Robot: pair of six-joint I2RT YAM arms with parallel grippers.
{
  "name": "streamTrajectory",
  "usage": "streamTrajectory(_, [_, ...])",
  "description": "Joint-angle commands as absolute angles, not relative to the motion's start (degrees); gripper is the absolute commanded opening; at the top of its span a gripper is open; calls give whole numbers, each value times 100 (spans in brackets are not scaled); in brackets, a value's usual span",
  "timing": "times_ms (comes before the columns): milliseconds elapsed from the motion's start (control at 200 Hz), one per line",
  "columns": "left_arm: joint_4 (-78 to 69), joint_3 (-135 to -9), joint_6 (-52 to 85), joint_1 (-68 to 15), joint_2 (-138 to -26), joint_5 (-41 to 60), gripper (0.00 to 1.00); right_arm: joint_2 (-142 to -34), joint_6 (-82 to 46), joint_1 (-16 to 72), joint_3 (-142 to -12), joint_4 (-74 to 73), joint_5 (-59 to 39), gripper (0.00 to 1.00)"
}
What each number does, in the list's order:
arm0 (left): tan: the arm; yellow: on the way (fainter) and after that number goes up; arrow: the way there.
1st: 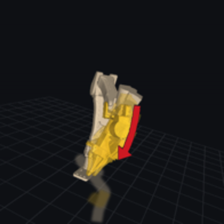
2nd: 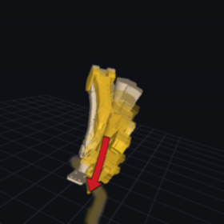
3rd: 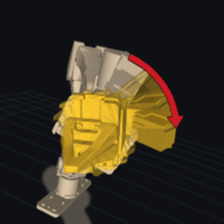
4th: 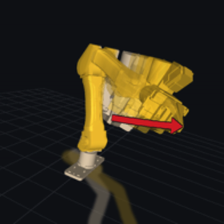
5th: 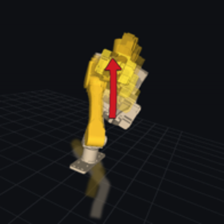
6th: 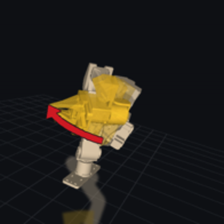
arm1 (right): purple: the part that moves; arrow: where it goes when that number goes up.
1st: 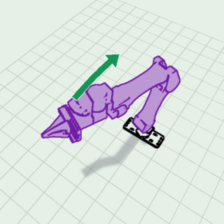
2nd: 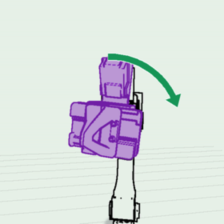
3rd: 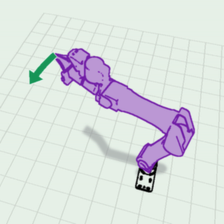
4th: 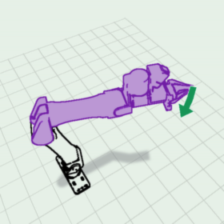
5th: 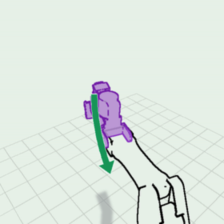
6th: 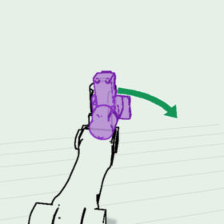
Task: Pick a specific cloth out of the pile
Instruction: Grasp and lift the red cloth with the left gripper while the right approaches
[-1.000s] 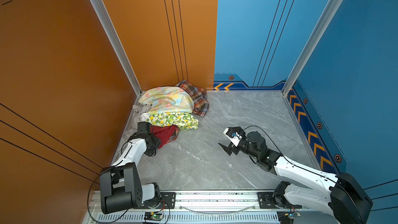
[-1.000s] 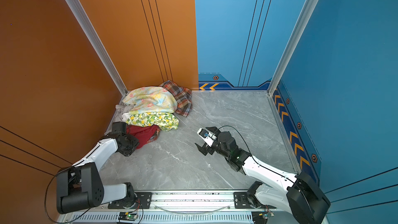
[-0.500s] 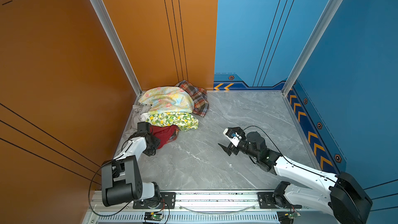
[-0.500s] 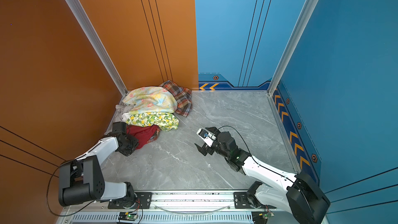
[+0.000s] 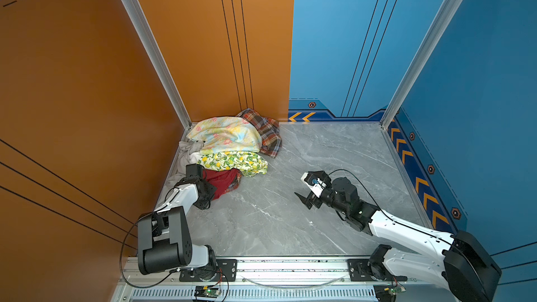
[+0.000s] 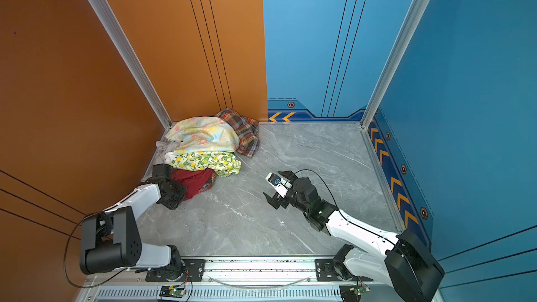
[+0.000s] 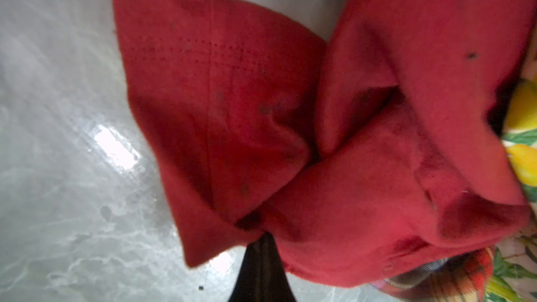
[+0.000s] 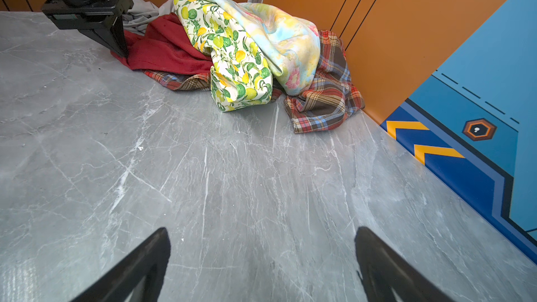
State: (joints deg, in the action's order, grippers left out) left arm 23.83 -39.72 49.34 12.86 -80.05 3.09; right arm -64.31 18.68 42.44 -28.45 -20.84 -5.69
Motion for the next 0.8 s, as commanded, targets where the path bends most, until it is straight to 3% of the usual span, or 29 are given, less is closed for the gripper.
streamTrajectory(0, [2461, -3962, 4845, 1271, -7709, 151, 0, -6454, 1934, 4260, -2896, -2269, -393, 99])
streamTrajectory(536, [3305, -5447, 4329, 674, -6666, -271, 0, -6565, 1601, 4271, -3120, -2373, -666, 100])
streamTrajectory(796, [3298, -6148, 4167, 388, -6567, -240, 0, -7888, 1292, 5327, -4230, -2923, -694, 100])
